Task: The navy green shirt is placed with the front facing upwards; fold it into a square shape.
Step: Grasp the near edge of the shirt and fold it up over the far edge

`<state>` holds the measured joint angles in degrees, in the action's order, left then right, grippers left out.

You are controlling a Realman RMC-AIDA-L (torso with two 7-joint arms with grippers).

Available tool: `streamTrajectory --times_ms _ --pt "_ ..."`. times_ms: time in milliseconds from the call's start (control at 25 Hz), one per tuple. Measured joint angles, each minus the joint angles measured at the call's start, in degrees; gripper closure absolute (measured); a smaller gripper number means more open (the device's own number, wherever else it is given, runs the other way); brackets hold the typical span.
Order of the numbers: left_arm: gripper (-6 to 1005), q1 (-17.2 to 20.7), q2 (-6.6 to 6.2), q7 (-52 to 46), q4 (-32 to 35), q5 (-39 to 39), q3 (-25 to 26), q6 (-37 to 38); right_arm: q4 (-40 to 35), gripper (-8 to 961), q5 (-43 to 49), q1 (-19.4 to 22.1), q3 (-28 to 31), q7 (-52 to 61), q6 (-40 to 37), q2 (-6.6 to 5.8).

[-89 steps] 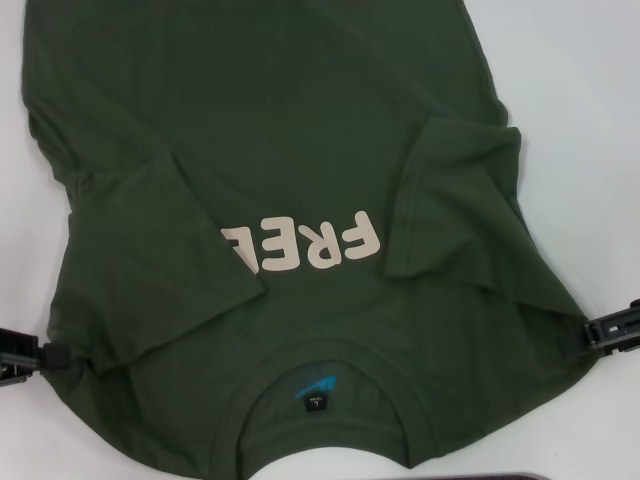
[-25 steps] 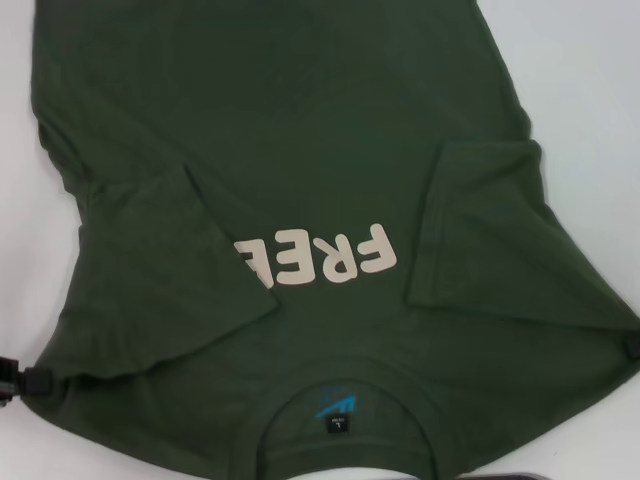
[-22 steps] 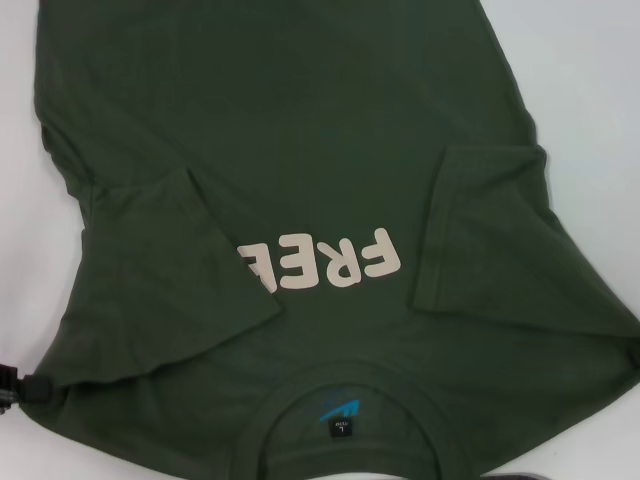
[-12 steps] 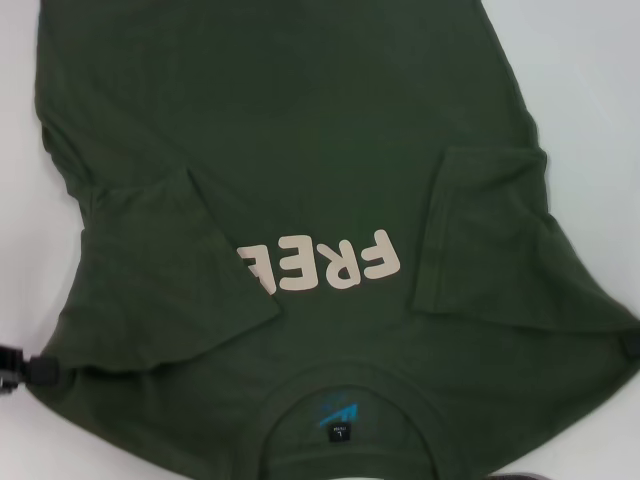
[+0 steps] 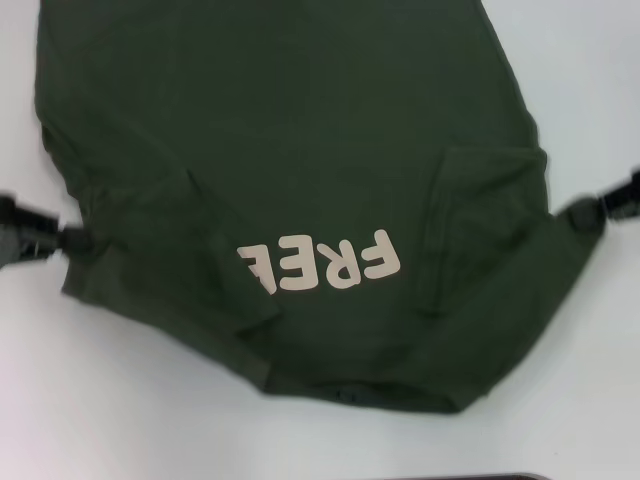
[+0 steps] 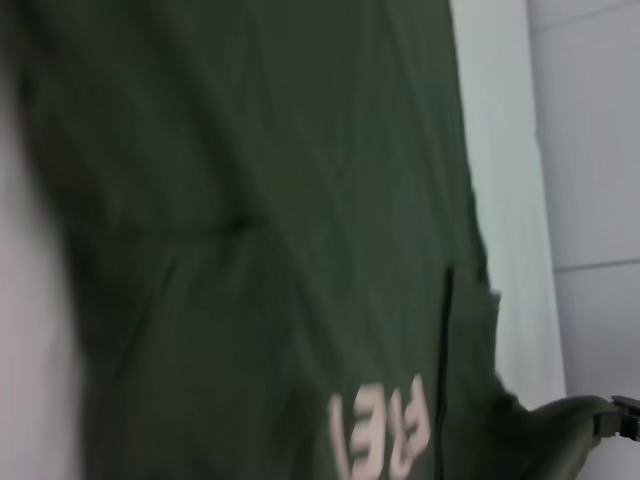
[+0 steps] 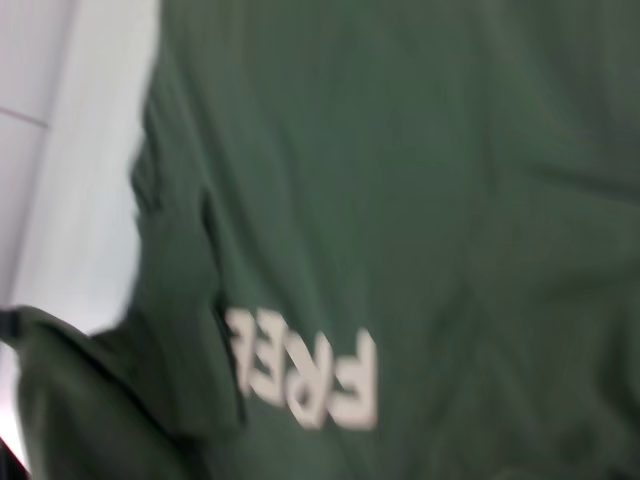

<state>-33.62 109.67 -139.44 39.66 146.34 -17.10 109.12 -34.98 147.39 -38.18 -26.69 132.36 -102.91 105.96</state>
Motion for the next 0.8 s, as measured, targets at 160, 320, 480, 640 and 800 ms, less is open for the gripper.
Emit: streamTrajectory --times_ms 160,320,480,640,800 --pt "905 -3.54 -0.20 -1.19 -0.89 -0.83 0.58 -2.91 -0.25 943 -4.60 -2.11 0.29 1.20 1.20 0.03" --pt "903 -5.26 -0.35 -2.27 -1.34 -2.10 1.17 -6.80 -1.72 943 -7.11 -2.90 0.76 3.15 3.62 0.03" --pt "901 -5.99 0.15 -2.96 -1.55 -4.35 1.20 -12.50 -3.26 943 -12.42 -2.14 1.29 5.14 7.76 -0.03" --pt "899 -6.16 1.46 -2.87 -3.11 -6.90 0.82 -19.83 -3.23 944 -17.84 -0.78 1.74 5.51 11.77 0.16" --pt "897 -5.85 2.95 -2.55 -4.41 -9.05 0.73 -26.78 -2.94 944 -19.36 0.01 2.06 5.53 15.18 0.95"
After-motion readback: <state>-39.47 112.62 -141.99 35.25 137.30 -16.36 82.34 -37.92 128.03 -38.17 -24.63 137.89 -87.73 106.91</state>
